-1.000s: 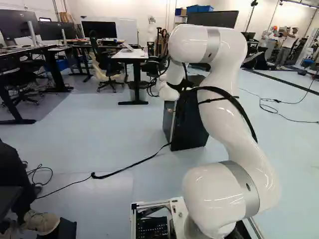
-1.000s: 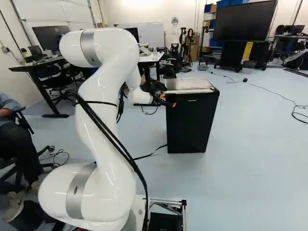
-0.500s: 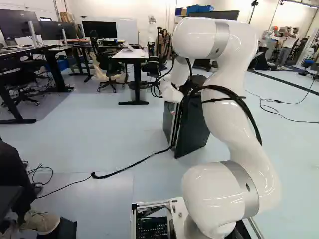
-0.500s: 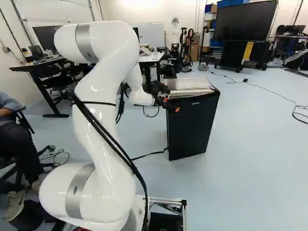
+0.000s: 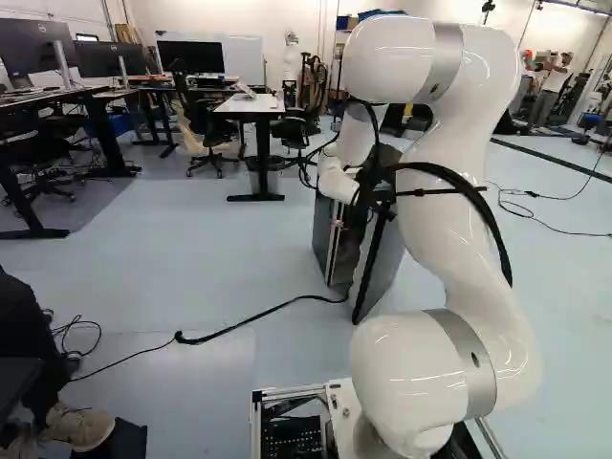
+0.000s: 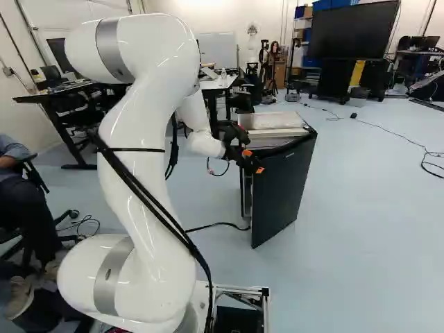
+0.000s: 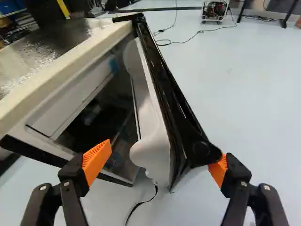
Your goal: Open the fridge door
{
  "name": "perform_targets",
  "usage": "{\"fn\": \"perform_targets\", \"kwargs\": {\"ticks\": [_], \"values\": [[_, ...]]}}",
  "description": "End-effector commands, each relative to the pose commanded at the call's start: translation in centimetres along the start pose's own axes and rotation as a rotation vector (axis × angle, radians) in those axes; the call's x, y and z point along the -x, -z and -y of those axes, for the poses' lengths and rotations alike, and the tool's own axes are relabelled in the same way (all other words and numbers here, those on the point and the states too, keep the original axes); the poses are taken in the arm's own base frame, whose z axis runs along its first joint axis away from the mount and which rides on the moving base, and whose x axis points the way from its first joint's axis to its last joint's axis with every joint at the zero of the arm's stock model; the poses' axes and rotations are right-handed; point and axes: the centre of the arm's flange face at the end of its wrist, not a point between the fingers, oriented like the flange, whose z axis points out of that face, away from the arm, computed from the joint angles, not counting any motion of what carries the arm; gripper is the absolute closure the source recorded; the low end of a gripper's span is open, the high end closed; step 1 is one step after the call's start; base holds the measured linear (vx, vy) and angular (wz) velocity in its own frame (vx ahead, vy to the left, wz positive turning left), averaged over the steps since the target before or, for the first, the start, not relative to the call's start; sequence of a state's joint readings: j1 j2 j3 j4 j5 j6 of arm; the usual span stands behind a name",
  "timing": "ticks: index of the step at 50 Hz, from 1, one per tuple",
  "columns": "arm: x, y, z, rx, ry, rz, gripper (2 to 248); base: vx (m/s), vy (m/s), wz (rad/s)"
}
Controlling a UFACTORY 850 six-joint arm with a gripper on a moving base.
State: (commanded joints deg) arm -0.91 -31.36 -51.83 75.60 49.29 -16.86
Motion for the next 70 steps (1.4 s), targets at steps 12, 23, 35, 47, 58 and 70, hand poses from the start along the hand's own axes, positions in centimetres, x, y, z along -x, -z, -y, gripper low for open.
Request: {"fn": "perform_targets", "kwargs": {"ticks": [12,23,35,47,58,70], "values": [[0.0,0.3,-2.7,0.085,-0.054,0.032,3,0.0,0.0,0.0],[0.1,0.6,-4.9,0.157,-0.1,0.056,3,0.0,0.0,0.0],[0.1,0.6,-5.4,0.171,-0.109,0.061,3,0.0,0.0,0.0],[-0.1,0.6,-5.5,0.183,-0.111,0.042,3,0.0,0.0,0.0],[-0.4,0.7,-5.8,0.212,-0.117,0.001,3,0.0,0.0,0.0],[-0.8,0.7,-6.1,0.246,-0.124,-0.046,3,0.0,0.0,0.0]]}}
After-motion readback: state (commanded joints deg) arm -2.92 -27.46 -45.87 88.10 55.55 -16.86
